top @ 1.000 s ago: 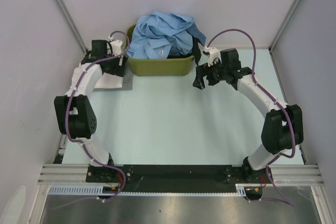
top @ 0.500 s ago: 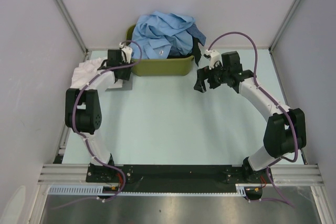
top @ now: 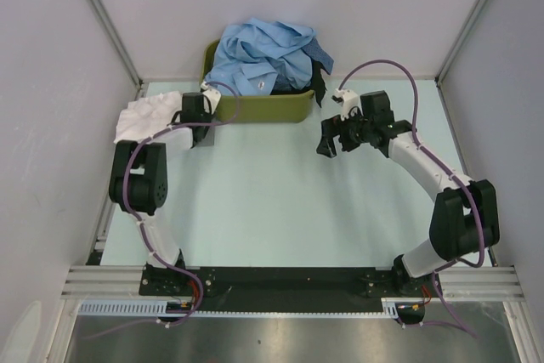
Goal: Fold and stack the long sleeve shirts
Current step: Neatly place the folded shirt to the corner
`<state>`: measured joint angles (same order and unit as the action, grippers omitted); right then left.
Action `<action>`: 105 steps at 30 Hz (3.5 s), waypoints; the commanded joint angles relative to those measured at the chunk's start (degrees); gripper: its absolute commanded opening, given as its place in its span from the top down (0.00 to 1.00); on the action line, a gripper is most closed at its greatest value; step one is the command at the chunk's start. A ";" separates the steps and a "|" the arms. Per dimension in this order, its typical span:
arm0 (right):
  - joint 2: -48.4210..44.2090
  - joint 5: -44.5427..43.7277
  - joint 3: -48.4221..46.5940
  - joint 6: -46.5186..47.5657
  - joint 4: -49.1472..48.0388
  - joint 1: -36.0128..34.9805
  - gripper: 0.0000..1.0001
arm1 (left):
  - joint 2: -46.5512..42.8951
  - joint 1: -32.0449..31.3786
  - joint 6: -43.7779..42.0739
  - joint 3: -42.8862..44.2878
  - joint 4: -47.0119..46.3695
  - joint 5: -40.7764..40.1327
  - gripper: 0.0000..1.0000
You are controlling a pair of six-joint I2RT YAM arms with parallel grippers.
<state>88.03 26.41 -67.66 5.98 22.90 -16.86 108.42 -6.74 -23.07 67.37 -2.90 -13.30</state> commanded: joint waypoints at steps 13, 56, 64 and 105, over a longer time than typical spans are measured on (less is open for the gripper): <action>-4.27 -0.13 1.65 0.26 -1.62 0.43 0.00 | 4.34 -2.83 -5.14 4.87 1.75 -3.66 0.44; -8.40 -1.01 5.34 0.09 -2.07 0.95 0.00 | 1.62 -3.89 -10.16 -3.92 -5.28 -9.11 0.58; -8.93 -0.31 5.61 -0.09 -1.98 0.95 0.00 | -4.18 -3.63 -4.19 -3.21 -3.52 -4.37 0.76; -8.05 -0.75 4.21 -0.09 -2.24 1.48 0.00 | -13.84 -4.51 -8.83 -0.24 6.92 10.66 0.16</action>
<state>79.72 25.93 -60.14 5.98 21.93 -15.73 102.02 -10.87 -30.09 64.53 -0.58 -5.69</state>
